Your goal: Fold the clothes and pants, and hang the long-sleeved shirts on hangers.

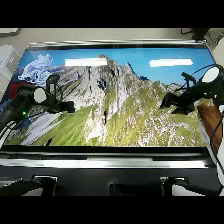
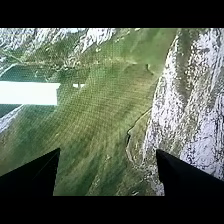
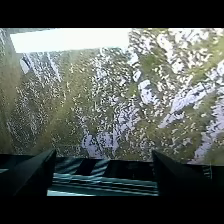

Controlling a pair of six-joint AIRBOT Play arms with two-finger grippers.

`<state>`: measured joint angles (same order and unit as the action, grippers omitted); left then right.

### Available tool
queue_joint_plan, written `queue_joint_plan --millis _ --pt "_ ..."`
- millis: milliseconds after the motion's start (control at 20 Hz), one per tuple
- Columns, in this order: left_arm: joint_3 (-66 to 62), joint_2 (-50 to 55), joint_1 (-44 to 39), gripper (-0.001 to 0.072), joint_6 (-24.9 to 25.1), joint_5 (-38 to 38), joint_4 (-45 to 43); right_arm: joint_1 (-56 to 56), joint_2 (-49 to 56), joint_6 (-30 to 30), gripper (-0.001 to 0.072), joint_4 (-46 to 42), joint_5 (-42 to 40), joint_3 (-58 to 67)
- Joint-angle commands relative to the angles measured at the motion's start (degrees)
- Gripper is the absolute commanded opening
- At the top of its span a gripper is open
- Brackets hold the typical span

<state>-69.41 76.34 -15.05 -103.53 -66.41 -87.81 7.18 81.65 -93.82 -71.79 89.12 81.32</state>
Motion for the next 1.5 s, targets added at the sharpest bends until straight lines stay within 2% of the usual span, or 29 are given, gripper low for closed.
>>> queue_joint_plan --millis 0,650,850,950,1050,1100,1200,1300,1350,1450 --pt "0.0 0.0 0.0 0.0700 0.0 0.0 0.0 -0.1 0.0 0.0 0.0697 0.0 -0.1 0.0" --pt "0.0 0.0 0.0 0.0700 -0.1 0.4 0.1 -0.1 0.0 0.0 0.0697 0.0 -0.1 0.0" --pt "0.0 0.5 0.0 0.0700 0.0 8.6 1.4 -0.1 0.0 0.0 0.0697 0.2 -5.3 0.0" --pt "-2.1 0.5 1.2 0.0705 0.0 10.1 -1.6 -0.1 0.0 0.0 0.0696 0.2 -8.8 0.0" --pt "-9.4 0.7 8.4 0.0709 -0.4 9.9 -3.9 -0.1 0.0 0.8 0.0696 0.0 -8.3 0.0" --pt "-14.4 1.3 14.8 0.0709 -2.6 8.0 -3.9 -0.1 0.0 1.3 0.0696 -0.3 -9.1 0.0" --pt "-23.0 4.1 29.2 0.0709 -8.4 -3.4 -3.5 -0.1 0.0 1.3 0.0696 -0.8 -9.4 0.0" --pt "-24.9 6.3 42.8 0.0709 -9.0 -14.2 -0.2 -0.1 0.0 1.3 0.0696 -0.9 -9.3 0.0" --pt "-24.0 6.8 48.3 0.0708 -9.0 -16.2 1.7 -0.1 0.0 1.3 0.0695 -0.9 -9.3 0.0" --pt "-19.6 7.0 56.1 0.0709 -7.3 -14.0 4.5 -0.1 0.0 1.3 0.0696 -0.9 -9.1 0.0"
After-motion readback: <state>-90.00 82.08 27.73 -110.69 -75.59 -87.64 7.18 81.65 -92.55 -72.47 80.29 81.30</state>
